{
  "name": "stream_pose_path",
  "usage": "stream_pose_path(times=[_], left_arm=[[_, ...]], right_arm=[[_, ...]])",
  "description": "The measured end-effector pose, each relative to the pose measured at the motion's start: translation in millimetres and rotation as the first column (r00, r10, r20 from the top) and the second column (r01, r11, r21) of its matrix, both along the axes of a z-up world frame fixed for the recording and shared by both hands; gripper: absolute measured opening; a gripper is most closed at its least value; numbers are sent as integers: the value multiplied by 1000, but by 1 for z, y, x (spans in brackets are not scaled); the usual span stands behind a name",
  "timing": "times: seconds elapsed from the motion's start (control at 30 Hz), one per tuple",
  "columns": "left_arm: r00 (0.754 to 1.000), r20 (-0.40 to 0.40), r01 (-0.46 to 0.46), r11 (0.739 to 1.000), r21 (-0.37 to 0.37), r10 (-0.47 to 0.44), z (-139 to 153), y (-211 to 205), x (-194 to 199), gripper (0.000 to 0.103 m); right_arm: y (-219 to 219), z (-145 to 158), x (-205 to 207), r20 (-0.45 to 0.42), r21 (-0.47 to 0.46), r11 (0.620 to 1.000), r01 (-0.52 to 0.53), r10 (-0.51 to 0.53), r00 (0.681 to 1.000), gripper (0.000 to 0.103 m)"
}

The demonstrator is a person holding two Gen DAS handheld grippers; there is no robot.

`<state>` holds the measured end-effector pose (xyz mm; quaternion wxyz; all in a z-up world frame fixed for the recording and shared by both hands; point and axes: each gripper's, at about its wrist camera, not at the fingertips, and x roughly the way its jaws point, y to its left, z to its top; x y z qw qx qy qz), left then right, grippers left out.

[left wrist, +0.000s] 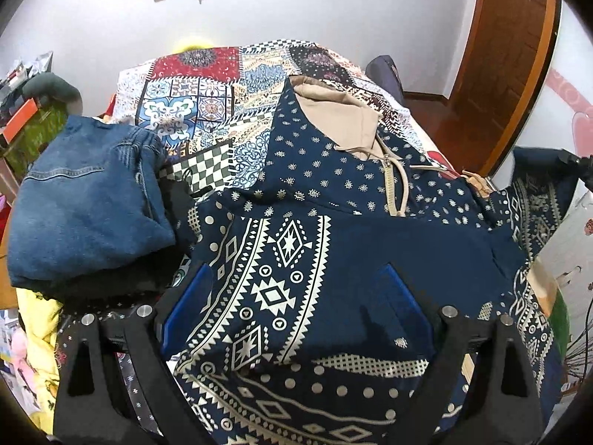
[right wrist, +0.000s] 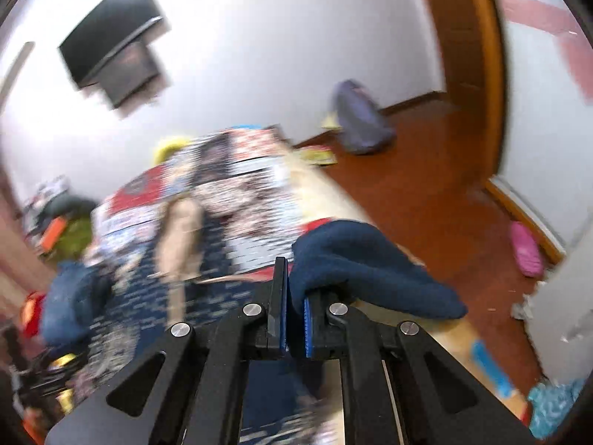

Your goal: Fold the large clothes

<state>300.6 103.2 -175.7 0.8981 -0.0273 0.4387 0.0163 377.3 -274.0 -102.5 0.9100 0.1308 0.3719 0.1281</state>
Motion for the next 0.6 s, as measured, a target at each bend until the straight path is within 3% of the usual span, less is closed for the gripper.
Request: stream_pose_path(times=[0.17, 0.4, 0.47, 0.53, 0.6], left_arm=[[1000, 5, 6, 1000, 10, -6, 3, 1, -13, 93], [1000, -18, 15, 1000, 21, -15, -4, 1, -27, 93], [999, -28, 17, 1000, 19, -17, -7, 1, -30, 93], [999, -36, 18, 1000, 16, -18, -11, 1, -32, 93], [999, -45, 18, 1000, 14, -17, -15, 0, -32, 93]], right_arm=[[53, -13, -12, -39, -29, 990, -135, 134, 990, 6], [116, -84, -22, -229, -111, 959, -260, 230, 946, 7], [122, -89, -30, -245, -130, 955, -268, 231, 942, 9], [125, -96, -33, -294, -140, 947, -291, 240, 925, 25], [126, -97, -37, -340, -117, 940, -320, 264, 903, 55]])
